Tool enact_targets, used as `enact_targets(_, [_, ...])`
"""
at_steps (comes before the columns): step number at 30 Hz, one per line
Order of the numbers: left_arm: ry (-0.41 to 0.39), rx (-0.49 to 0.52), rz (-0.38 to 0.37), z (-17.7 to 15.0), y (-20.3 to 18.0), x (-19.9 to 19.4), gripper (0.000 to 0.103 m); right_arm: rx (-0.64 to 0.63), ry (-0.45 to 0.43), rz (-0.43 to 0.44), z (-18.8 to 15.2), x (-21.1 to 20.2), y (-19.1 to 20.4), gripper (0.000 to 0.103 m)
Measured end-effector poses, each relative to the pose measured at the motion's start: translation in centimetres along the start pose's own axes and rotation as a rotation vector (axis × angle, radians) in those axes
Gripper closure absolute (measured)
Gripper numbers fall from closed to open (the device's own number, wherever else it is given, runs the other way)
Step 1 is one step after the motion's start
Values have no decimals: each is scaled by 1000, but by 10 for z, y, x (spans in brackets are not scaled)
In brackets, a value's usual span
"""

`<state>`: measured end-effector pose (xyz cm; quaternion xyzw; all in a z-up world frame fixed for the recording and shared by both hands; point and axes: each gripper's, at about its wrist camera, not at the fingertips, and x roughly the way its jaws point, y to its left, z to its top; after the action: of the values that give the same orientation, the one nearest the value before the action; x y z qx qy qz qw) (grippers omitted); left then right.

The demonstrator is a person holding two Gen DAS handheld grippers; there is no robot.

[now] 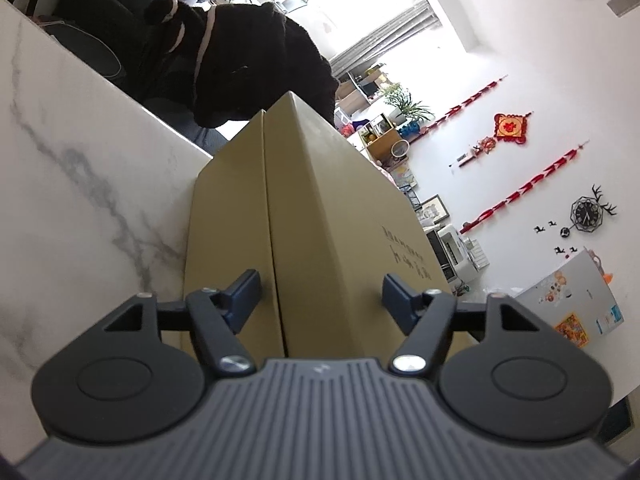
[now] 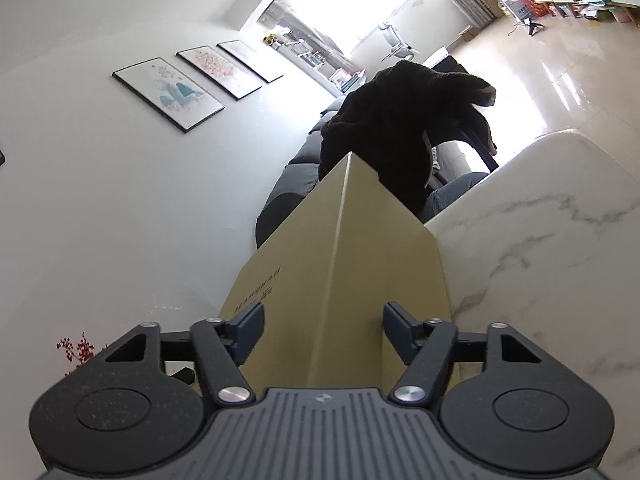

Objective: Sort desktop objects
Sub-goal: 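Press the lid rim down over the box walls with both grippers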

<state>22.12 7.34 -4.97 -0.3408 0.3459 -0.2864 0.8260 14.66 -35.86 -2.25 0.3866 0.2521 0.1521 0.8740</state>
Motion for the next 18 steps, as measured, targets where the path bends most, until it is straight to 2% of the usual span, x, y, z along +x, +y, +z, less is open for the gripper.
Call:
enact_targets(6, [-6,26,51,19,-5,15,38,-1,-4,-23,14,11,0,48])
enact_targets(11, [-13,66,109,37,-11,27,40,-58,2,-67,38,29,7,51])
enact_targets(18, [-22,83,191,60,-17,46,43,-174,63,-164,65,73,17,51])
